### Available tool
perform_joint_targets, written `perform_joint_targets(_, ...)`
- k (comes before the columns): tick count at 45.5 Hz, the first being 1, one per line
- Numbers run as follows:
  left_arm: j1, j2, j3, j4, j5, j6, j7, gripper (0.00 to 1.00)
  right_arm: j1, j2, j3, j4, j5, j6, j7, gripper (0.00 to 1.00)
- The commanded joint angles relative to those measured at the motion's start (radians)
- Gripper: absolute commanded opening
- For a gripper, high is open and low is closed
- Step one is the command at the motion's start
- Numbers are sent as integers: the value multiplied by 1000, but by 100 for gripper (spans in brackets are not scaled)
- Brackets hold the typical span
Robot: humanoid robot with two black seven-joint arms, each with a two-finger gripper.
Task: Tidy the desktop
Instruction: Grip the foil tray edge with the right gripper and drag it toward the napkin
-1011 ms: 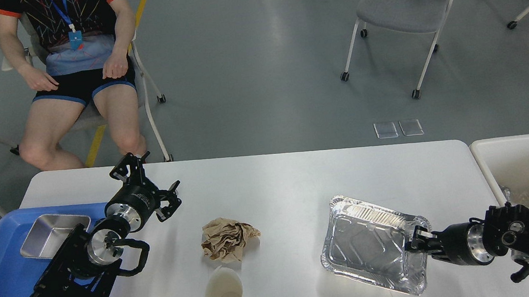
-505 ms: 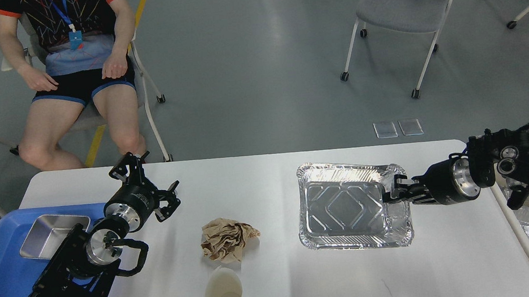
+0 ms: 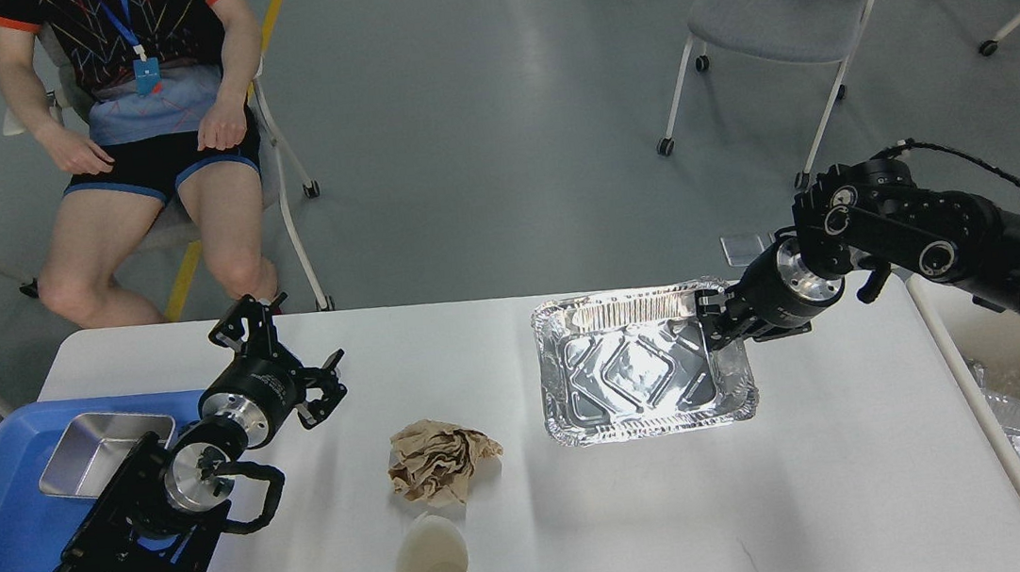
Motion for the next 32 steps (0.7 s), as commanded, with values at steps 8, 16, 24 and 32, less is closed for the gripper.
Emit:
perform_joint_targets(8, 2, -2, 4, 0, 0, 0, 0, 97, 62, 2, -5, -50, 125, 129, -23, 0)
perform_joint_targets(16, 2, -8, 5, 0, 0, 0, 0, 97, 127, -1, -5, -52, 129, 144, -29, 0)
perform_joint_targets(24, 4, -5, 22, 0, 2, -5, 1, 97, 145, 2, -7, -61, 142, 144, -41, 0)
perform_joint_targets(32, -4, 21, 183, -1, 5, -9, -2, 97, 139, 10, -8, -63, 140, 144, -41, 0)
